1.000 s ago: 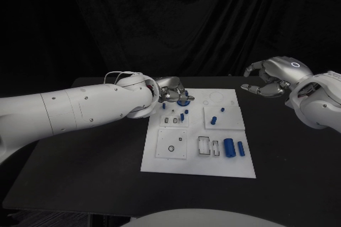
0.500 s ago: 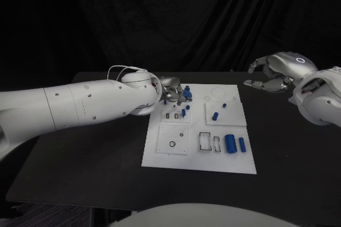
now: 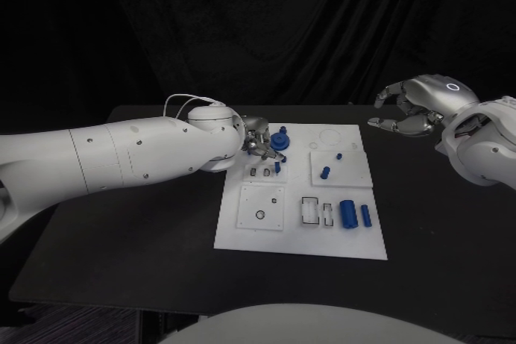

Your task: Assemble the parts on the task board

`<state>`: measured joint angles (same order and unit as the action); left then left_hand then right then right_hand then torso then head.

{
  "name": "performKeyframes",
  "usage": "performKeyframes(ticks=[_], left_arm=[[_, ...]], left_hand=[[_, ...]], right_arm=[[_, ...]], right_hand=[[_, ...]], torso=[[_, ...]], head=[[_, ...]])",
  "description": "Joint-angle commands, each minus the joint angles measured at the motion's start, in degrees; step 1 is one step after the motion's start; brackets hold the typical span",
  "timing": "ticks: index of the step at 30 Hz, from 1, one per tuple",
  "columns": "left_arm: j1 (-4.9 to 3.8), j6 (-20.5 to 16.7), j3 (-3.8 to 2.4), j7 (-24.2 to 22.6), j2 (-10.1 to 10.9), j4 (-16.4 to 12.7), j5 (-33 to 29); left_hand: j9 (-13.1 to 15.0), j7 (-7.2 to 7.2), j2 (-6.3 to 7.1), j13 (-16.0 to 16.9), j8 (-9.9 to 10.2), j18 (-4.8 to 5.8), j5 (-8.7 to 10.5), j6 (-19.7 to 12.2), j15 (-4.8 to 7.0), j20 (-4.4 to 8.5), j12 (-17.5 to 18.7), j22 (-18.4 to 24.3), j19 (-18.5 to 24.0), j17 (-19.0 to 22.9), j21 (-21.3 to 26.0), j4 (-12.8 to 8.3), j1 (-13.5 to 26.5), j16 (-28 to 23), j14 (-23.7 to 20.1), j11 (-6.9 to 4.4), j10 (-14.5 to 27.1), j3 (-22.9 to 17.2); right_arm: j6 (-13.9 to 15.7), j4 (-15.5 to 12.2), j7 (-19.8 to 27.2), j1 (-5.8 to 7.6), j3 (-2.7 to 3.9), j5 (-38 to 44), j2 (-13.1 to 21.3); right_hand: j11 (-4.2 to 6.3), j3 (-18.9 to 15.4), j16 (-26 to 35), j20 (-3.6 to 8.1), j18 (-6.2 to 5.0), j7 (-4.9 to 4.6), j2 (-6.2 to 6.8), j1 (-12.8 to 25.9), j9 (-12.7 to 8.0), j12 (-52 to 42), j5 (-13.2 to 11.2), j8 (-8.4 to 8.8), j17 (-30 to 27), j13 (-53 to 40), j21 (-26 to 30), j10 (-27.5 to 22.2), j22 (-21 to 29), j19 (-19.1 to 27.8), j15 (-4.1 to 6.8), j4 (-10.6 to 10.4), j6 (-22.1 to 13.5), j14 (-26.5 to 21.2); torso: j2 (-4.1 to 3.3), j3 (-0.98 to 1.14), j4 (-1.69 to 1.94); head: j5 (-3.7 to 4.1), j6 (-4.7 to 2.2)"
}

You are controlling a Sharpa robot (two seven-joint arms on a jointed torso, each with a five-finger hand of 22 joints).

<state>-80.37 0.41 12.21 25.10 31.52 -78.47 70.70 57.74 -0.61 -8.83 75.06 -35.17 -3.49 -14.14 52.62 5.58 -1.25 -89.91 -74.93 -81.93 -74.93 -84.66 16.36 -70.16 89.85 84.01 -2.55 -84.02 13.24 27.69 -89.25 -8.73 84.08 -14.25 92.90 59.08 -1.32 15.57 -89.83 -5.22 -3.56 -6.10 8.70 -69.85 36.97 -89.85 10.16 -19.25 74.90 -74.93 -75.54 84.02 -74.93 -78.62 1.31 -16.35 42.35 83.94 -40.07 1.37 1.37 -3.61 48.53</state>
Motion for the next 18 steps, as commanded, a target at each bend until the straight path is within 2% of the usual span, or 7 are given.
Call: performKeyframes(ticks=[1, 3, 4, 6, 17, 18], left_arm=[[0.28, 2.1, -0.05, 1.3, -0.4, 0.3, 0.5], [0.40, 2.4, -0.05, 1.1, -0.7, 0.6, 0.5], [0.46, 2.4, -0.05, 0.9, -0.8, 0.7, 0.5], [0.59, 2.2, -0.05, 0.4, -1.0, 0.9, 0.5], [1.10, 1.4, -0.05, -1.2, -1.7, 1.4, 0.5], [1.12, 1.3, -0.05, -1.4, -1.7, 1.4, 0.5]], left_hand=[[0.3, 0.05, -0.42, 14.9, 0.0, 0.56, -0.39, 0.2, -0.03, 0.19, -0.1, -4.1, -0.2, -15.1, 0.3, -0.1, 0.2, 0.1, 6.0, -0.54, -6.0, -0.2], [0.5, 0.04, -0.40, 14.9, 0.4, 0.51, -0.63, 0.0, 0.01, 0.25, -0.1, -3.9, -0.1, -15.1, 0.4, -0.1, 0.2, 0.1, 6.0, -0.57, -6.0, -0.3], [0.4, -0.12, -0.41, 14.9, 1.5, 0.45, -0.75, -0.6, -0.03, 0.28, -0.1, -3.6, 0.1, -15.1, 0.6, -0.1, 0.1, 0.1, 6.0, -0.46, -6.0, -0.5], [0.4, -0.24, -0.47, 14.9, 2.4, 0.45, -0.83, -0.7, -0.08, 0.26, -0.1, -3.6, 0.1, -15.1, 0.7, -0.1, 0.0, 0.1, 6.0, -0.38, -6.0, -0.7], [0.3, -0.40, -0.44, 14.9, 4.2, 0.42, -1.55, -0.4, -0.18, 0.19, -0.1, -3.4, 0.1, -15.1, 1.0, -0.1, -0.2, 0.1, 6.0, -0.26, -6.0, -1.1], [0.1, -0.50, -0.45, 14.9, 5.0, 0.39, -1.63, -0.3, -0.24, 0.14, -0.1, -3.3, 0.2, -15.1, 1.1, 0.0, -0.1, 0.1, 6.0, -0.18, -6.0, -1.2]], right_arm=[[-0.4, 0.1, -1.3, -0.13, 0.05, 0.2, 0.0], [-0.5, 0.1, -1.3, -0.14, 0.05, 0.2, -0.1], [-0.6, 0.1, -1.3, -0.14, 0.05, 0.2, -0.1], [-0.6, 0.1, -1.3, -0.15, 0.05, 0.2, -0.2], [-0.8, 0.3, -1.4, -0.20, 0.05, 0.2, -0.3], [-0.9, 0.3, -1.4, -0.20, 0.05, 0.2, -0.3]], right_hand=[[-0.39, -0.2, -0.2, -0.22, -0.29, -0.07, -0.30, -0.2, 0.0, -0.2, 0.2, -0.37, 15.1, -15.1, 0.4, 6.0, -9.9, 0.3, -0.23, -0.1, 0.4, 6.1], [-0.38, -0.3, -0.2, -0.21, -0.33, -0.05, -0.36, -0.2, 0.0, -0.2, 0.2, -0.42, 15.1, -15.1, 0.5, 6.0, -9.9, 0.4, -0.22, -0.1, 0.5, 6.1], [-0.37, -0.3, -0.2, -0.21, -0.33, -0.03, -0.39, -0.2, 0.0, -0.2, 0.3, -0.45, 15.1, -15.1, 0.5, 6.0, -9.9, 0.4, -0.22, 0.0, 0.6, 6.1], [-0.35, -0.4, -0.2, -0.20, -0.35, -0.01, -0.44, -0.3, 0.0, -0.2, 0.3, -0.53, 15.1, -15.1, 0.6, 6.0, -9.9, 0.5, -0.20, 0.0, 0.9, 6.1], [-0.34, -0.4, -0.2, -0.19, -0.36, -0.01, -0.45, -0.3, 0.0, -0.2, 0.3, -0.56, 15.1, -15.1, 0.7, 6.0, -9.8, 0.5, -0.19, 0.0, 1.0, 6.1], [-0.34, -0.4, -0.2, -0.19, -0.36, -0.01, -0.45, -0.3, 0.0, -0.2, 0.3, -0.56, 15.1, -15.1, 0.7, 6.0, -9.8, 0.5, -0.19, 0.0, 1.0, 6.1]], torso=[[0.03, -0.03, -0.08], [0.03, -0.03, -0.04], [0.02, -0.02, -0.05], [0.01, -0.06, 0.01], [0.01, -0.11, 0.05], [0.03, -0.10, 0.05]], head=[[0.03, 0.16], [0.08, 0.22], [0.09, 0.25], [0.06, 0.35], [0.08, 0.73], [0.08, 0.79]])
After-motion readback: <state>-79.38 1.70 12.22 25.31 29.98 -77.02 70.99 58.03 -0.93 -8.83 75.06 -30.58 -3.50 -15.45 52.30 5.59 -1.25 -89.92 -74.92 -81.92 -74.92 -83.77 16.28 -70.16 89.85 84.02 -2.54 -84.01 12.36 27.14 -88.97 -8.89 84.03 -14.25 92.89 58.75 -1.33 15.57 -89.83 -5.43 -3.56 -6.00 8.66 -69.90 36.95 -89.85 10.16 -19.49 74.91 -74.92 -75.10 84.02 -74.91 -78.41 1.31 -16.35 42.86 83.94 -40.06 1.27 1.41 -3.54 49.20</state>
